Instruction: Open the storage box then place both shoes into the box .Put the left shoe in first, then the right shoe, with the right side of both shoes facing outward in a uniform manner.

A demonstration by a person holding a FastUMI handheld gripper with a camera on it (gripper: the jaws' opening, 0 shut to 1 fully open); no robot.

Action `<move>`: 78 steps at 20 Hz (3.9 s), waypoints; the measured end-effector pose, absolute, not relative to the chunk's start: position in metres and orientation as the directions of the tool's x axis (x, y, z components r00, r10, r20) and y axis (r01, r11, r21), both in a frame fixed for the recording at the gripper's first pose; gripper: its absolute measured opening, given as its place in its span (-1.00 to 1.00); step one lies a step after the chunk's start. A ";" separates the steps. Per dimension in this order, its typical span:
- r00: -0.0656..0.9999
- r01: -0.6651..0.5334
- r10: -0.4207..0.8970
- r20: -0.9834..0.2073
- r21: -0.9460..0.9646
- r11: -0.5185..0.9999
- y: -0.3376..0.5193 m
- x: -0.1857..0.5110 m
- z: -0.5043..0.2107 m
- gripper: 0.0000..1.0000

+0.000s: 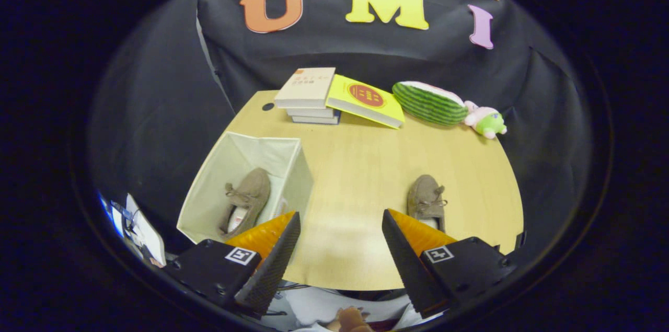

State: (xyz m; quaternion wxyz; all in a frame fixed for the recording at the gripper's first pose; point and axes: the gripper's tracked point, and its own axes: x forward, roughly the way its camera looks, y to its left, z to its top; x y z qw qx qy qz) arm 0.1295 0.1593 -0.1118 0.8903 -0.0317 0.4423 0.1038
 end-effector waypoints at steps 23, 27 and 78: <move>0.394 -0.003 -0.088 -0.915 -0.096 0.995 -0.040 0.186 -0.278 1.00; 0.317 0.046 0.023 -0.948 0.040 0.998 -0.032 0.185 -0.309 0.07; 0.531 -0.002 0.309 -0.789 0.363 0.932 0.296 0.118 -0.138 -0.79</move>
